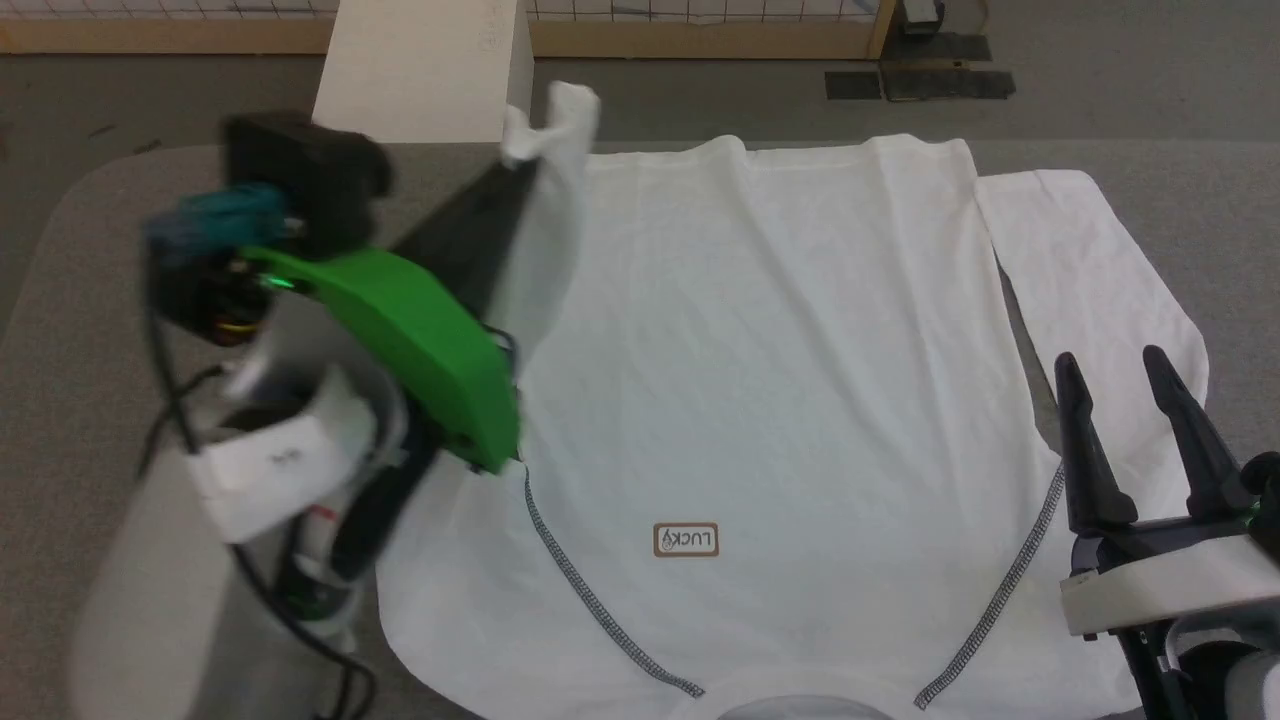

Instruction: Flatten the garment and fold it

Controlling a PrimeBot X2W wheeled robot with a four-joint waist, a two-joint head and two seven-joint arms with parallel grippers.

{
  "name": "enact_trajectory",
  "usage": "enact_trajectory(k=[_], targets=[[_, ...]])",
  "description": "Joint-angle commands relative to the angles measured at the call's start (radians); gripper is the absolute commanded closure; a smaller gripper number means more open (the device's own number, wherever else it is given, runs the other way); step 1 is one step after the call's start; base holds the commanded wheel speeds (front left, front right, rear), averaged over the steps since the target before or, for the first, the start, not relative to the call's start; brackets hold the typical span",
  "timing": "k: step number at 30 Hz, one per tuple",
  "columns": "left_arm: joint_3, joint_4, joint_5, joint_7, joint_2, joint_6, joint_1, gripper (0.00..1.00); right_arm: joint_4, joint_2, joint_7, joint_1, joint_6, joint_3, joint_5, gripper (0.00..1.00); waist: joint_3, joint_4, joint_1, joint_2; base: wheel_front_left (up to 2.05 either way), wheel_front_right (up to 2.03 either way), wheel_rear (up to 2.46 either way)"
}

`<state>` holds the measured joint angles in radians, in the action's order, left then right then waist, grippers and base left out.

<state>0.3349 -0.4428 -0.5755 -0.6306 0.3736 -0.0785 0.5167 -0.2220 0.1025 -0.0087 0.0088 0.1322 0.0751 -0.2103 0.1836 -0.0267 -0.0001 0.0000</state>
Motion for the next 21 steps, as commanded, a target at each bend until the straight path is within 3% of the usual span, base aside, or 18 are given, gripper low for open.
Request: enact_trajectory(k=[1,6,8,17,21], targets=[[0.052,0.022,0.025,0.013,-0.048,0.003,0.015,1.0,-0.005,-0.006,0.005,0.017,-0.002,0.003,0.0,0.0,-0.004,-0.004,0.0001,0.0,0.0,0.0,0.0],[0.246,0.2,0.056,0.073,-0.218,0.019,0.009,1.0,-0.007,-0.008,0.01,0.017,-0.002,0.016,-0.009,0.0,0.012,-0.047,0.0001,0.0,0.0,0.0,0.0],[0.31,0.29,0.062,0.092,-0.26,0.035,0.002,1.0,-0.007,-0.009,0.01,0.015,-0.002,0.029,-0.011,0.0,0.019,-0.069,0.0001,0.0,0.0,0.0,0.0],[0.5,0.629,0.037,0.176,-0.321,0.083,0.017,1.0,-0.004,-0.026,0.008,0.021,-0.002,0.061,-0.005,0.0,0.057,-0.166,0.0001,0.0,0.0,0.0,0.0],[0.584,0.709,-0.014,0.217,-0.323,0.072,0.047,1.0,0.008,-0.032,0.005,0.019,-0.002,0.047,-0.01,0.0,0.071,-0.209,0.0001,0.0,0.0,0.0,0.0]])
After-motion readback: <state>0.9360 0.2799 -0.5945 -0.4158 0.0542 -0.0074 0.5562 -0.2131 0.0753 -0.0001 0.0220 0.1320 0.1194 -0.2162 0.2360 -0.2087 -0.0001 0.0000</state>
